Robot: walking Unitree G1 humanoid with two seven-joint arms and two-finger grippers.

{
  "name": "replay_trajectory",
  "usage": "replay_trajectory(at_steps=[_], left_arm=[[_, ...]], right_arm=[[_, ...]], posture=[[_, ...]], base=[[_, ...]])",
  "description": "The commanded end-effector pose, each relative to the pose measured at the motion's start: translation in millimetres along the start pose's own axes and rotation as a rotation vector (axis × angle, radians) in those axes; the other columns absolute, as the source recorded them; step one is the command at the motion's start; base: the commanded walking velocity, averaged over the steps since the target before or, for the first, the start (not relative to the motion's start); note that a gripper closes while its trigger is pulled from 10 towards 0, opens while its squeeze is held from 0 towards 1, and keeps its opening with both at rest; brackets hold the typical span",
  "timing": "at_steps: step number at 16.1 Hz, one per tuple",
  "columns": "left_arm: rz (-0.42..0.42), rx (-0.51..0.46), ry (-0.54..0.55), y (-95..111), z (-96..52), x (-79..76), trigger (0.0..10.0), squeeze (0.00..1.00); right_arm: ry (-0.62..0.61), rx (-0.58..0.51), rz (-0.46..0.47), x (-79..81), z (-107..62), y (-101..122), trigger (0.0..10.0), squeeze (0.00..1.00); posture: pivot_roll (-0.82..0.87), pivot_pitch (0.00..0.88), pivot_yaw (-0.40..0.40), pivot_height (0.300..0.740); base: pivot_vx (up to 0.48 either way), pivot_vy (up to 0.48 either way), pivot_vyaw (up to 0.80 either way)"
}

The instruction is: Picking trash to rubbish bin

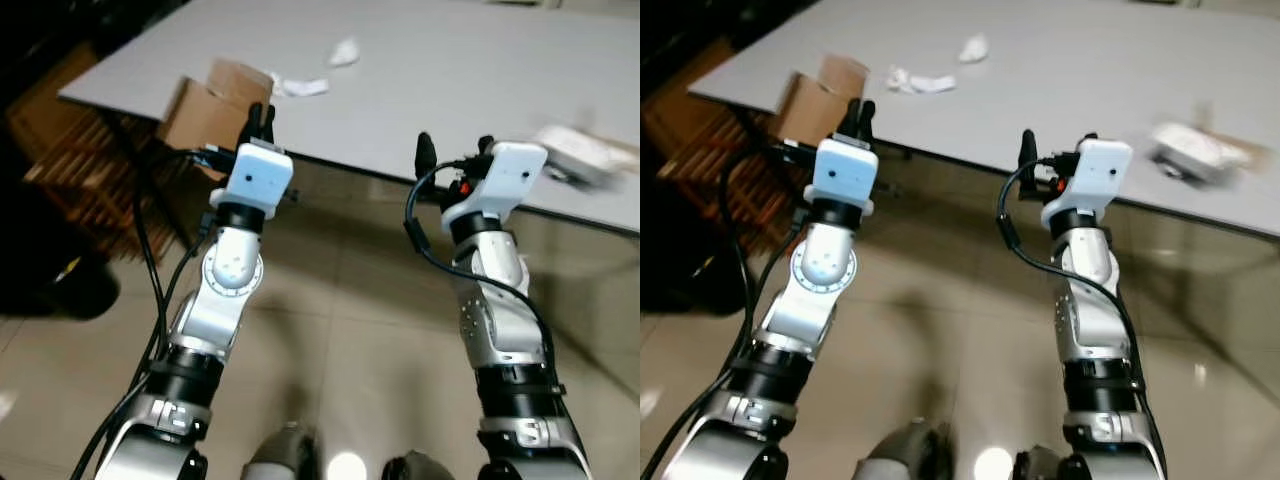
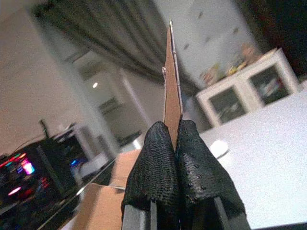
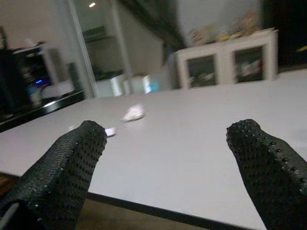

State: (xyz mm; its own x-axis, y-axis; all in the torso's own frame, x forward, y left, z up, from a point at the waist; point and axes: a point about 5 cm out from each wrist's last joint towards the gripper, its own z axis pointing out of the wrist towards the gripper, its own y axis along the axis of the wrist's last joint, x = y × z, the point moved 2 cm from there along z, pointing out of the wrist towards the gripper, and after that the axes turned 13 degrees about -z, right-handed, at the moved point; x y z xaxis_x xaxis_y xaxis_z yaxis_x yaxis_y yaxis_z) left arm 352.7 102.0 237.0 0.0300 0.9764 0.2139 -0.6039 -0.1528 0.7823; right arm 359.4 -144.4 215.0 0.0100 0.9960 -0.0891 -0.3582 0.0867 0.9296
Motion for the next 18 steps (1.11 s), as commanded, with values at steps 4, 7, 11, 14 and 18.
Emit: replay_trajectory(at_steps=[4, 7, 11, 14, 18], left_arm=[[0.007, 0.000, 0.013, 0.5, -0.2, 3.7, 10.0, 0.00], [0.008, 0.015, 0.014, -2.1, -0.4, 2.9, 10.0, 0.00], [0.011, 0.020, 0.012, -3.1, -0.6, 2.9, 10.0, 0.00], [0.007, 0.022, 0.010, -3.4, -0.9, 1.9, 10.0, 0.00], [-0.006, 0.030, -0.001, -4.2, -2.1, -1.1, 10.0, 0.00]], right_arm=[[0.011, -0.006, 0.000, 3.0, -0.9, 1.4, 10.0, 0.00], [0.031, -0.013, -0.017, 4.8, -1.0, 2.7, 10.0, 0.00], [0.050, -0.002, -0.037, 8.9, -0.9, 0.6, 10.0, 0.00], [0.055, 0.008, -0.040, 9.6, -1.8, -1.1, 10.0, 0.00], [0.063, 0.017, -0.040, 11.3, -3.6, -3.2, 10.0, 0.00]], posture=[[-0.05, 0.172, 0.077, 0.740], [-0.05, 0.173, 0.075, 0.740], [-0.05, 0.168, 0.077, 0.740], [-0.05, 0.167, 0.078, 0.740], [-0.05, 0.165, 0.082, 0.740]], base=[[-0.212, 0.000, 0.00], [0.000, 0.000, 0.19], [0.000, 0.000, 0.80], [0.000, 0.000, 0.80], [0.000, 0.000, 0.80]])
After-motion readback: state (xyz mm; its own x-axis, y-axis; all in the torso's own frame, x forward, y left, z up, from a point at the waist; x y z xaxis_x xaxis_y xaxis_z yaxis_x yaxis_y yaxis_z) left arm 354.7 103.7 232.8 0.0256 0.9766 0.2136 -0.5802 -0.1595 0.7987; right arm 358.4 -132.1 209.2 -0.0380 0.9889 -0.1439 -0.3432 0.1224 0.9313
